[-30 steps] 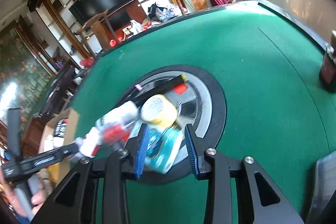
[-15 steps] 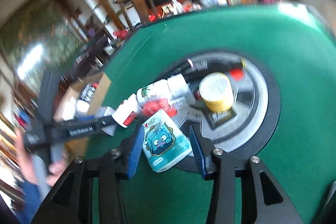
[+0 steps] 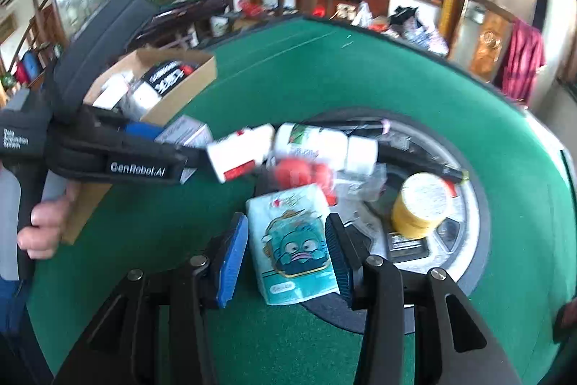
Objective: Organize objects
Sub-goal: 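Grasp the white medicine box with the left gripper while the right grasps the blue cartoon snack pack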
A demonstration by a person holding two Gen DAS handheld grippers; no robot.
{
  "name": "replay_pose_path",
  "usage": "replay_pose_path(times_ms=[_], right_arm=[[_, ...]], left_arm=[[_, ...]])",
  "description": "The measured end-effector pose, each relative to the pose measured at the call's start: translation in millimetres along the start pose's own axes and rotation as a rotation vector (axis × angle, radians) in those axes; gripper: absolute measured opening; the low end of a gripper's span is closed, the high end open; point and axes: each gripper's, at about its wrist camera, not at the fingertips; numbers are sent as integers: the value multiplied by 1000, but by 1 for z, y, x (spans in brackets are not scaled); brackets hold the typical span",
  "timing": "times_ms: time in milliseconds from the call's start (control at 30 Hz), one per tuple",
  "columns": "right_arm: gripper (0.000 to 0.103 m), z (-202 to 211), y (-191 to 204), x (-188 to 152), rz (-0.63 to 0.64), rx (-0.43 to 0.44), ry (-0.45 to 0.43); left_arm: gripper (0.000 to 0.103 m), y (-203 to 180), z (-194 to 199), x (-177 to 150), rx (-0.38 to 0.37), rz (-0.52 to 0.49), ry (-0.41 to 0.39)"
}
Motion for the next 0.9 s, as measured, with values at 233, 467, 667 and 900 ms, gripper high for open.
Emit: replay_pose_path(times_ms=[233,467,667,900], right_arm=[[53,-13,0,1,53,-117,-5],[58,-26,2,2,72,-140,23],[58,-22,-8,4,10,-159,11],[61,-27,-18,3,-37,-134,12]], left_arm=[[54,-2,-3,2,2,-7,3],[55,-7,-7,3,17,-31,15],[51,-7,-8,5,11,-27,14],[34,-3,-7,4,10,-26,5]])
Point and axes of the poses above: each gripper's, at about its wrist camera, not at the fingertips, and z roughly against the way its jaws point, y to its left, x to its top, and after that the axes turned 8 degrees about -z, right-handed
